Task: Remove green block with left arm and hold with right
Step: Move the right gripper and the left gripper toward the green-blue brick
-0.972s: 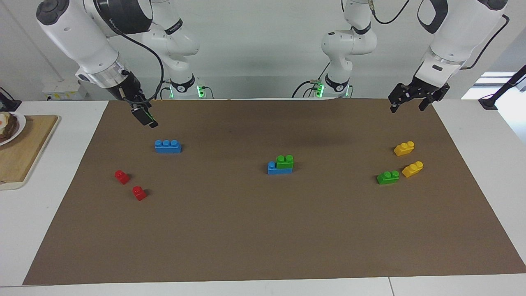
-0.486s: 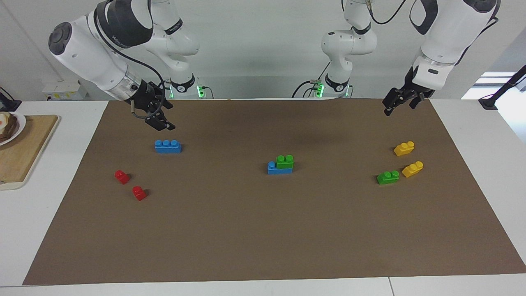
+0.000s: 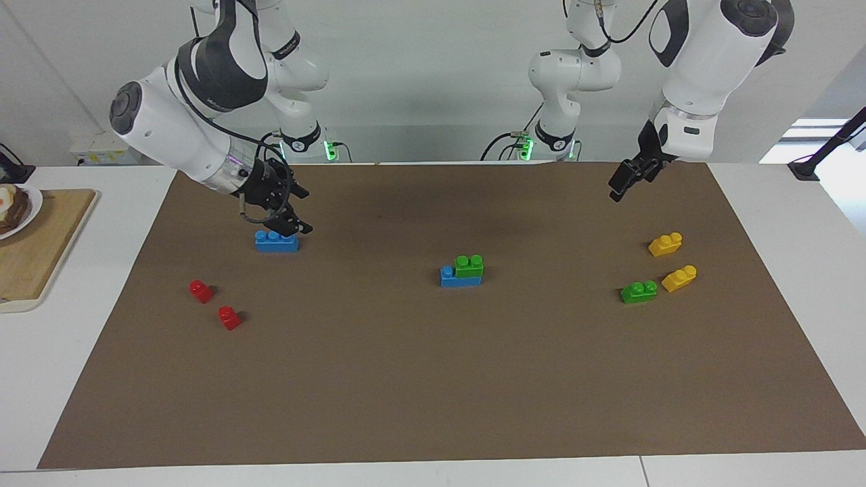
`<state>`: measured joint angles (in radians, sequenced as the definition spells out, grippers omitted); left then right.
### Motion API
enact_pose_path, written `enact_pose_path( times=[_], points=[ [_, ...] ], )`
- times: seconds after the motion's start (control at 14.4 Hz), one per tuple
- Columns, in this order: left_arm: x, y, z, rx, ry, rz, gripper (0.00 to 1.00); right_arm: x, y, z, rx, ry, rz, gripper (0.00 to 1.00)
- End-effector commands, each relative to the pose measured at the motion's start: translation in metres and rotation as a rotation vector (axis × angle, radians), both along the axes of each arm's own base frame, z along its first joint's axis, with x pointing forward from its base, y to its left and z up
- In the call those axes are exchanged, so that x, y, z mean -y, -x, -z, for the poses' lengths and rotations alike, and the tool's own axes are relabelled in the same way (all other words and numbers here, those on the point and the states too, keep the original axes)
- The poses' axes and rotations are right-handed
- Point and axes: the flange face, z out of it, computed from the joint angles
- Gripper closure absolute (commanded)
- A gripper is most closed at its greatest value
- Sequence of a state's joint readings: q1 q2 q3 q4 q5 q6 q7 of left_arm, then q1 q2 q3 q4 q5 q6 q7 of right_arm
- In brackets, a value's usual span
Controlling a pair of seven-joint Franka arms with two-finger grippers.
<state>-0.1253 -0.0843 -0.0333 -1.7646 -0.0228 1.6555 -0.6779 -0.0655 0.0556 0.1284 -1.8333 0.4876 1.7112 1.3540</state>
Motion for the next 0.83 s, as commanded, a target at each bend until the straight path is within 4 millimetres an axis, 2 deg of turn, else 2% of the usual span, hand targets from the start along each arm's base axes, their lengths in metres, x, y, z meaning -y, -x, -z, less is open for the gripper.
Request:
enact_pose_path(
  times=[0.0,0.07,0.21,0.76],
  points=[
    [0.005,0.008,0.001,0.005,0.011,-0.062,0.0,-0.019,-0.006,0.012,0.005,-0.014,0.012,0.08],
    [0.007,0.008,0.001,0.001,0.009,-0.077,0.0,-0.033,-0.007,0.015,0.017,-0.012,-0.003,0.08],
    [0.018,0.011,0.001,-0.003,0.008,-0.09,0.0,-0.048,-0.011,0.028,0.019,-0.009,0.008,0.08],
    [0.022,0.011,0.001,-0.007,0.045,-0.2,0.0,-0.116,-0.011,0.075,0.062,0.0,0.077,0.07]
  ],
)
